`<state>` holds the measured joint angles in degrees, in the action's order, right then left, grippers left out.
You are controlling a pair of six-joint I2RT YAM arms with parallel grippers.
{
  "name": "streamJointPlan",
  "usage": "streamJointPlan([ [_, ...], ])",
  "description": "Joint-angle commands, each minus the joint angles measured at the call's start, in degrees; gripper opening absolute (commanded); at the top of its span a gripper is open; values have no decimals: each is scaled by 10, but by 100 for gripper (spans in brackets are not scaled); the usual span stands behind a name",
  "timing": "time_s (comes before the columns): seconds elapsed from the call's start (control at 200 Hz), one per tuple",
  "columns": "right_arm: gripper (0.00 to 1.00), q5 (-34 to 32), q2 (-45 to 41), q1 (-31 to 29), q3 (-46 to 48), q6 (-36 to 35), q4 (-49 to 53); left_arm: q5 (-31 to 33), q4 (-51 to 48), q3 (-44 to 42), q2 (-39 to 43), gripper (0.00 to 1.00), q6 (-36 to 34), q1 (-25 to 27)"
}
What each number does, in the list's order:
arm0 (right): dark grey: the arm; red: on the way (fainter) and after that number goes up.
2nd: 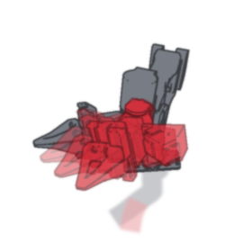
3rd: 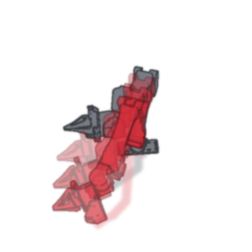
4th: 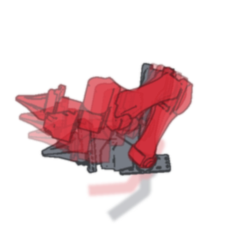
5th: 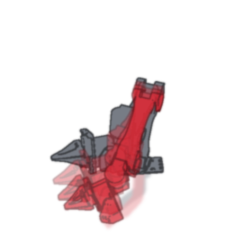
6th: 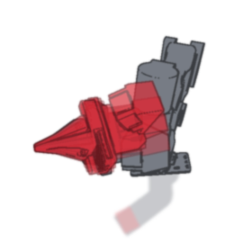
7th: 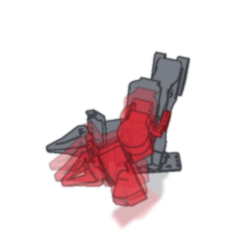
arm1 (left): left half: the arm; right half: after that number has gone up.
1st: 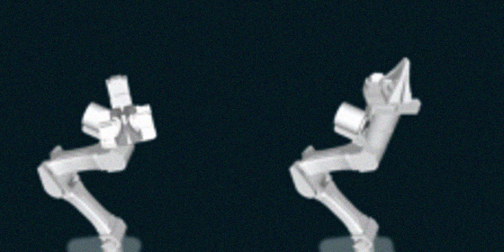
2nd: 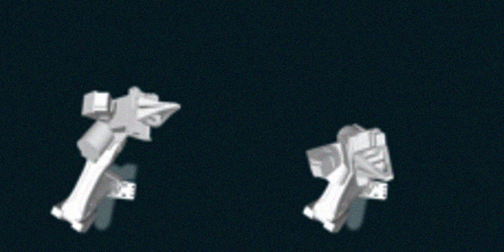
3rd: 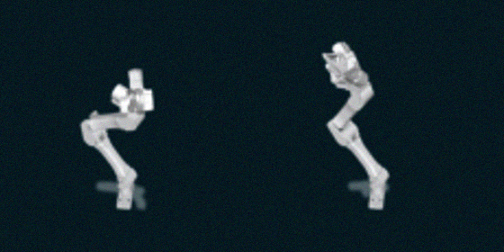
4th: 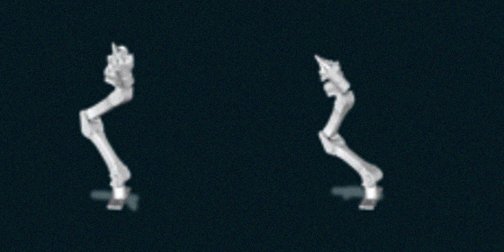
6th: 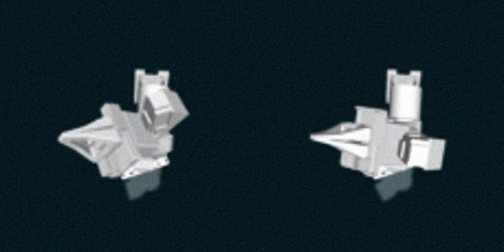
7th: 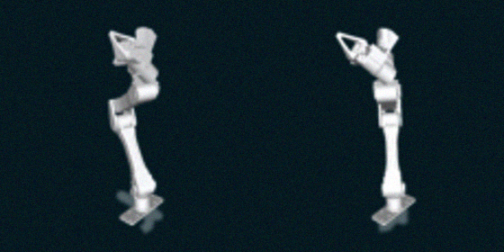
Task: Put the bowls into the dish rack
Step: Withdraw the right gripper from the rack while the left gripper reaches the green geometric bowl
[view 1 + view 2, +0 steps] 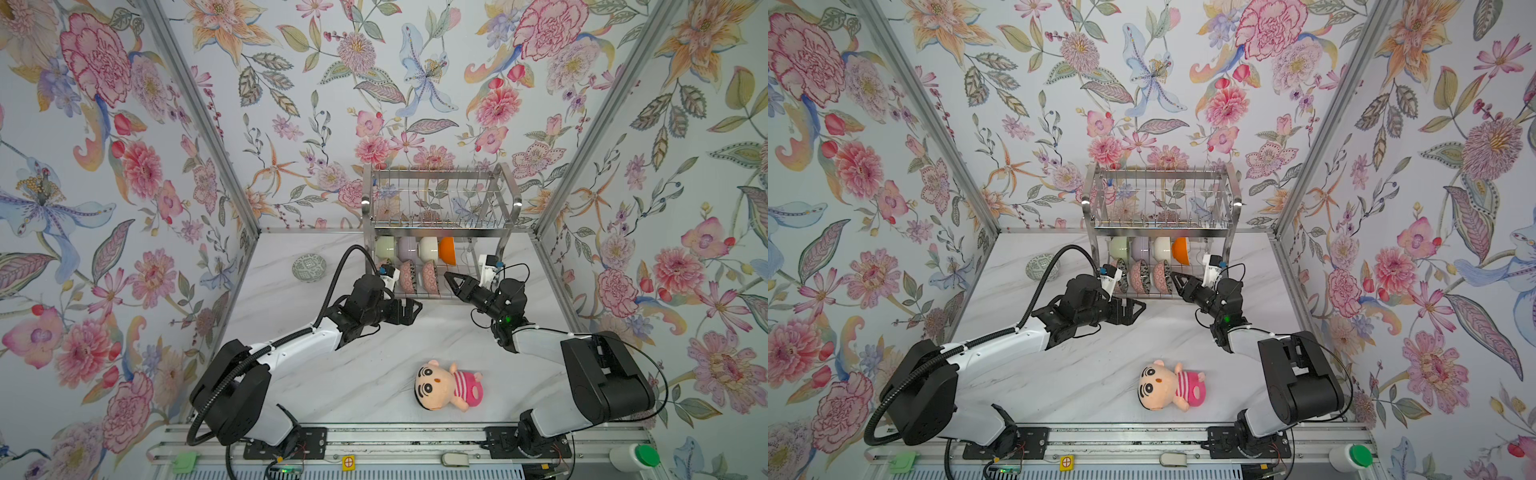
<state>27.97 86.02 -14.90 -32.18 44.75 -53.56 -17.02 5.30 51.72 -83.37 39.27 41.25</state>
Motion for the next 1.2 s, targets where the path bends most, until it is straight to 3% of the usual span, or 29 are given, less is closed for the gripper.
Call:
streamJointPlan([
  [0.0, 40, -7, -41, -1, 3, -39, 53, 40, -32, -17, 39, 99, -31, -3],
  [0.235, 45, -49, -127, -38, -25, -139, 195, 98, -88, -44, 109, 99, -59, -53],
  [0.46, 57, -117, -152, -129, -90, -248, 313, 133, -125, -71, 182, 100, -85, -151],
  [0.51, 64, -131, -144, -148, -104, -261, 325, 136, -132, -73, 192, 99, -91, -173],
  [0.566, 83, -140, -133, -168, -118, -271, 331, 138, -140, -74, 199, 99, -95, -200],
  [0.596, 100, -141, -124, -177, -126, -276, 336, 139, -146, -74, 201, 99, -96, -215],
  [0.721, 99, -166, -91, -218, -169, -307, 360, 135, -143, -88, 205, 99, -88, -278],
  [0.916, 99, -223, -39, -310, -246, -371, 408, 73, -107, -109, 180, 99, -41, -393],
  [1.196, 99, -296, 50, -383, -371, -448, 488, -35, -30, -108, 71, 99, 67, -508],
])
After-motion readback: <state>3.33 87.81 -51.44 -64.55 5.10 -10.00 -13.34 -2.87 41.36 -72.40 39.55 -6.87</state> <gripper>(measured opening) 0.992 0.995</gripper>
